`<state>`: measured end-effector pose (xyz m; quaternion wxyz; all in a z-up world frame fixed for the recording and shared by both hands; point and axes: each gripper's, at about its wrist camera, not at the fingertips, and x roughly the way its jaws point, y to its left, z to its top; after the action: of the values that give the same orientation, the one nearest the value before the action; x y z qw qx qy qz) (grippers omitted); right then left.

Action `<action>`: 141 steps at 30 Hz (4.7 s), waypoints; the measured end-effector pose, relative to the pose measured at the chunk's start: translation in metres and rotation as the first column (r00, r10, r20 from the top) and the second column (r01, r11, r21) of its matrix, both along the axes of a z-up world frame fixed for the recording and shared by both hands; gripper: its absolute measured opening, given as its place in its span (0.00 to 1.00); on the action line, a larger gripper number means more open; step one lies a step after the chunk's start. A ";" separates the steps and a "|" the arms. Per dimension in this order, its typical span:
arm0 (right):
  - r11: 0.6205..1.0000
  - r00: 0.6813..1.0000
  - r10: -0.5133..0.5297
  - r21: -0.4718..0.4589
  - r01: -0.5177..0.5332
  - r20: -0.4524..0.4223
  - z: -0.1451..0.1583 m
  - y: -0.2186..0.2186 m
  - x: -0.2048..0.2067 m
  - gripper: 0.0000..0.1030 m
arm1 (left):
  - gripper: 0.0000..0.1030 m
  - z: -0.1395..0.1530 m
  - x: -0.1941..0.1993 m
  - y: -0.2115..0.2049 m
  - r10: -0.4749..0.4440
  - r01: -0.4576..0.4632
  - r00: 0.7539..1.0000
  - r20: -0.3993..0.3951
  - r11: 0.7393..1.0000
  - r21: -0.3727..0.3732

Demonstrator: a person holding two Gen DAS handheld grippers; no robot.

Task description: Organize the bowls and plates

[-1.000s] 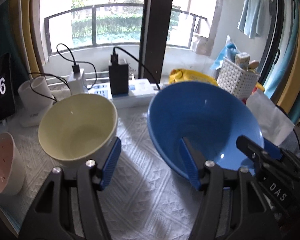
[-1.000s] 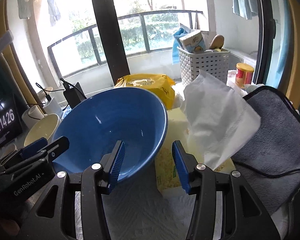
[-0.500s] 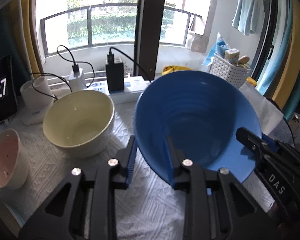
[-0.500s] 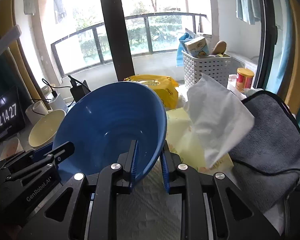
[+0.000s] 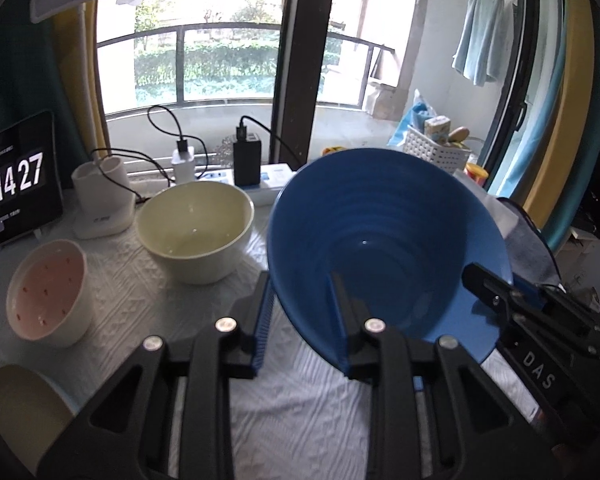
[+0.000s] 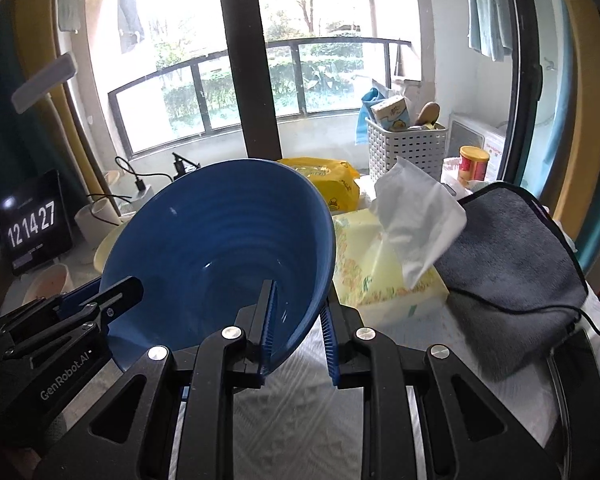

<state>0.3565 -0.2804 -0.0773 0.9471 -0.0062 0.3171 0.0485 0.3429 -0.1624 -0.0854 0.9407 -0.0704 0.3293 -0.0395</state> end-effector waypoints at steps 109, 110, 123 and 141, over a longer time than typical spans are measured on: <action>0.983 0.984 0.172 -0.048 -0.175 -0.053 0.016 0.170 -0.069 0.36 | 0.46 0.031 -0.114 0.201 0.136 -0.136 0.990 0.047 0.991 0.003; 0.983 0.983 0.175 -0.048 -0.178 -0.055 0.015 0.173 -0.067 0.36 | 0.46 0.030 -0.113 0.205 0.141 -0.142 0.989 0.044 0.990 0.002; 0.971 0.969 0.225 -0.053 -0.231 -0.106 -0.002 0.216 -0.037 0.36 | 0.46 0.009 -0.086 0.243 0.169 -0.169 0.986 -0.011 0.986 0.004; 0.967 0.947 0.240 -0.032 -0.252 -0.216 -0.018 0.270 -0.005 0.37 | 0.46 -0.023 -0.045 0.282 0.148 -0.149 0.984 -0.103 0.989 0.000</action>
<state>0.3515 -0.0104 -0.0951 0.8943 -0.0686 0.4134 0.1571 0.2976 0.1195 -0.1084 0.9227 -0.1002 0.3708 0.0332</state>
